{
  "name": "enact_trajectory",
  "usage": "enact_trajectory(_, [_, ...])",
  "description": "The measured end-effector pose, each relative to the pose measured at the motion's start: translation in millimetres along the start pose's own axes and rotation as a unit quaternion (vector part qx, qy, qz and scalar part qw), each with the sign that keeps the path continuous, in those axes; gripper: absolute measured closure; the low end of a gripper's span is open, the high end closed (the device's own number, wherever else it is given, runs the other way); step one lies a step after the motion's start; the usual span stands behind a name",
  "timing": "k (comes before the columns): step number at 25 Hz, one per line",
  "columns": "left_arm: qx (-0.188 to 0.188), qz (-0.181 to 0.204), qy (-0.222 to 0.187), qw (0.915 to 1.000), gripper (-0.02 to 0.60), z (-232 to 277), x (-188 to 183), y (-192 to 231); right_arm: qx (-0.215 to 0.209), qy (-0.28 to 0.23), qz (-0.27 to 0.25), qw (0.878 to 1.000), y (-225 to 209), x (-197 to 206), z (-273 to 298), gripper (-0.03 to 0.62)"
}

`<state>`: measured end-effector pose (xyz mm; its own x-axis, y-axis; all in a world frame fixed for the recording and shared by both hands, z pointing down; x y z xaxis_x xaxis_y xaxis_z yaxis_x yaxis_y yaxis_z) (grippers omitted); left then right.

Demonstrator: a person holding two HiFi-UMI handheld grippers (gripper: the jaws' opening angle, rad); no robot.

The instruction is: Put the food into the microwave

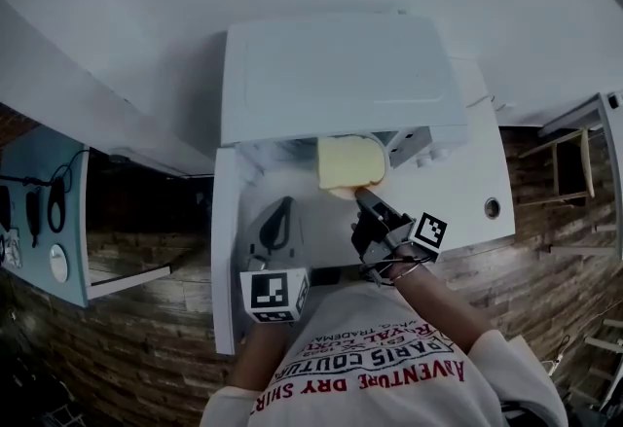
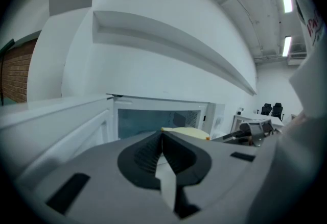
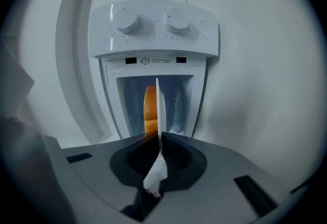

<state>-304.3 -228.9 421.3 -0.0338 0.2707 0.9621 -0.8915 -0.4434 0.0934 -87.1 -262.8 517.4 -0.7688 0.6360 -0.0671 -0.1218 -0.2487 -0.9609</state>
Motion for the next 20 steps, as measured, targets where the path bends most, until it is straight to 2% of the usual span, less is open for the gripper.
enact_trajectory(5, [0.025, 0.001, 0.026, 0.9993, 0.574, 9, 14, 5, 0.013, -0.026, 0.006, 1.0, -9, -6, 32, 0.571])
enact_trajectory(8, [0.04, 0.011, 0.035, 0.9985, 0.574, 16, 19, 5, 0.01, -0.03, -0.001, 0.999, -12, -13, 51, 0.571])
enact_trajectory(12, [0.055, 0.003, 0.047, 0.9974, 0.574, 22, 27, 4, 0.009, -0.028, -0.013, 0.999, -11, -22, 74, 0.571])
enact_trajectory(20, [0.058, -0.003, 0.059, 0.9966, 0.574, 27, 33, 7, 0.022, -0.035, -0.009, 0.999, -16, -31, 107, 0.569])
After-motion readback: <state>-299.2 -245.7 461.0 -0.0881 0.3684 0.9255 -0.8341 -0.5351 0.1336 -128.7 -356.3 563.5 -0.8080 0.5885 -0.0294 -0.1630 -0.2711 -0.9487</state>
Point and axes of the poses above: the fingertips, and each gripper's own axes: z forward along the fingers, y to its left, x out of its underside, the point moved 8 cm from there along -z, backward along the fingers, and after that the axes turned 8 degrees about x, right-handed, at the moved point
